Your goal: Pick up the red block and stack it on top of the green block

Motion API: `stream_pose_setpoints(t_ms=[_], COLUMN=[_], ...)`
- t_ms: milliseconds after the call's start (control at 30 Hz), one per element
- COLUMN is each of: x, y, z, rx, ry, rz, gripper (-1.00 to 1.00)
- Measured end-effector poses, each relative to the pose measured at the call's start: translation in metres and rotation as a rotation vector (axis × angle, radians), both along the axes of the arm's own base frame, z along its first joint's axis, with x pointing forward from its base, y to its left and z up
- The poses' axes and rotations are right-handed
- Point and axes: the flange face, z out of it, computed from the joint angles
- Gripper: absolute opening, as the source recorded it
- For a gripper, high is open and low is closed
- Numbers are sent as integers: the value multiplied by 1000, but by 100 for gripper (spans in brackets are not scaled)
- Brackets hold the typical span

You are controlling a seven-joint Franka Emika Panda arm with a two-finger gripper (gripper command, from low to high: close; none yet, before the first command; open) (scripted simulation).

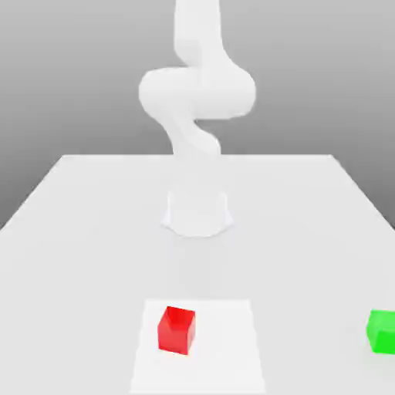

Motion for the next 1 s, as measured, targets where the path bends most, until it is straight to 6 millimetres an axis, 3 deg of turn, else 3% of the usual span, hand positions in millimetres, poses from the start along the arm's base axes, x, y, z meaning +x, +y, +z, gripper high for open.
stream_pose_setpoints(t_ms=[167,333,500,667,867,900,1000], x=[52,72,63,29,22,21,21], y=[-8,-18,-26,-31,-31,-31,-31], z=[-112,-226,-336,-436,-506,-514,-514], rx=[20,41,62,85,87,87,87], ry=[177,347,516,681,711,711,711], rz=[-49,-98,-149,-201,-208,-208,-208], gripper=[0,0,0,0,0,-100,-100])
